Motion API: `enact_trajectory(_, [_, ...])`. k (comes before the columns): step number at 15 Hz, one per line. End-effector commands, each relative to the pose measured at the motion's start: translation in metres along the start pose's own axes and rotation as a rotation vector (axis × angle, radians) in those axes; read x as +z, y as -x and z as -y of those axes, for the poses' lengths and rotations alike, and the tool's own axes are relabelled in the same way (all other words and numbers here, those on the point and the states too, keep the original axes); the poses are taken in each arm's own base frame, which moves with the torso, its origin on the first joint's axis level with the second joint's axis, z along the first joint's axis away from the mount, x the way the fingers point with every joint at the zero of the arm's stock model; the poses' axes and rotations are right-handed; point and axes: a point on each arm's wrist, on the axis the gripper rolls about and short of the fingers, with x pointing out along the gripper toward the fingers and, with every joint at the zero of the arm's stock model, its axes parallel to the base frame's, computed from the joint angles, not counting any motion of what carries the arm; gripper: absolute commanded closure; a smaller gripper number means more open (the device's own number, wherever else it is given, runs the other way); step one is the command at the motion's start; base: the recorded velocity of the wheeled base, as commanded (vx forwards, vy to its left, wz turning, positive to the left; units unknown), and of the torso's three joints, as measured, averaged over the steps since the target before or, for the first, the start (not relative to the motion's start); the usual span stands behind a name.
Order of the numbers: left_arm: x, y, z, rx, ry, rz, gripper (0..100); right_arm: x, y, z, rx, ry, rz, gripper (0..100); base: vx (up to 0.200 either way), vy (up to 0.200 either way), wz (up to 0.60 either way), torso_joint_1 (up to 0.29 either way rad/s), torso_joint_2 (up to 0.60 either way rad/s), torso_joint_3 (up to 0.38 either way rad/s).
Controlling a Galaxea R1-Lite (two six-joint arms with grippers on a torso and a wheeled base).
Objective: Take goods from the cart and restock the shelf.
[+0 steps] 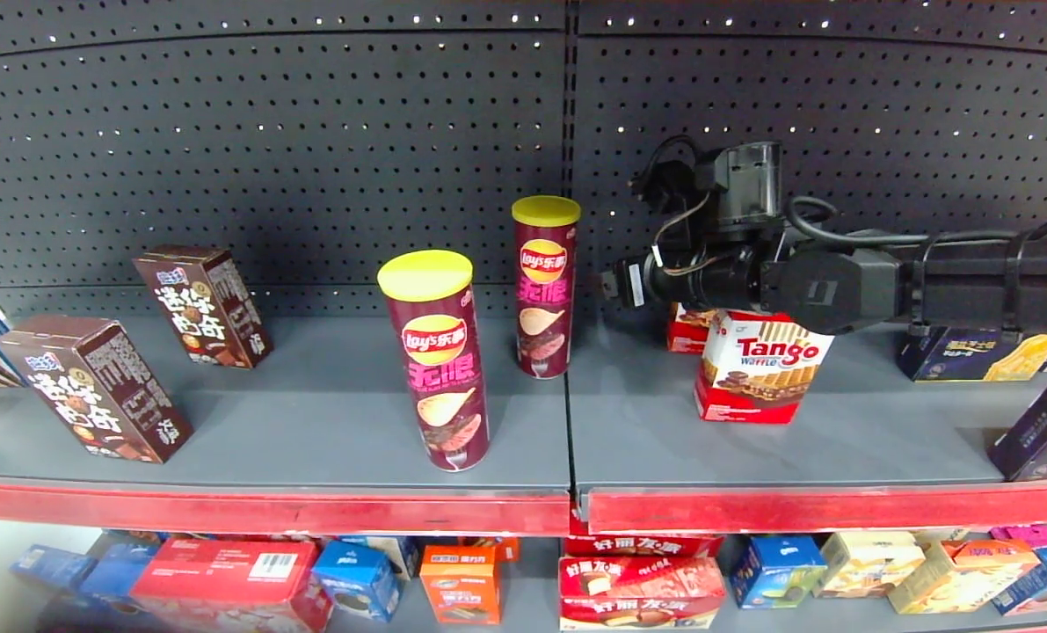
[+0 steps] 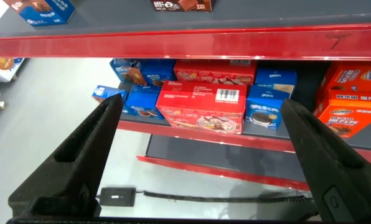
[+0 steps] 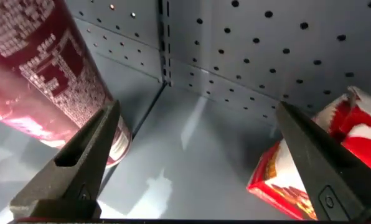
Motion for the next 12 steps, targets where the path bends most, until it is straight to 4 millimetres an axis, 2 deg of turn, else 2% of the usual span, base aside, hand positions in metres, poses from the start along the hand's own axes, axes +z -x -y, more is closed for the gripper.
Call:
enact_trajectory(1, [0.001, 0.000, 0.000, 0.001, 0.001, 0.002, 0, 0.000, -0.003, -0.001, 0.002, 0.001, 0.001, 0, 0.000, 0.000, 0.00, 0.000, 0.00, 0.000])
enact_trajectory(4, [0.002, 0.001, 0.000, 0.001, 0.003, 0.008, 0, -0.001, -0.011, -0.005, 0.006, 0.011, 0.010, 0, 0.000, 0.000, 0.00, 0.000, 0.00, 0.000])
enact_trajectory(12, [0.004, 0.001, -0.001, 0.002, 0.005, 0.015, 0, 0.000, -0.014, -0.014, 0.023, 0.017, 0.016, 0, 0.000, 0.000, 0.00, 0.000, 0.00, 0.000])
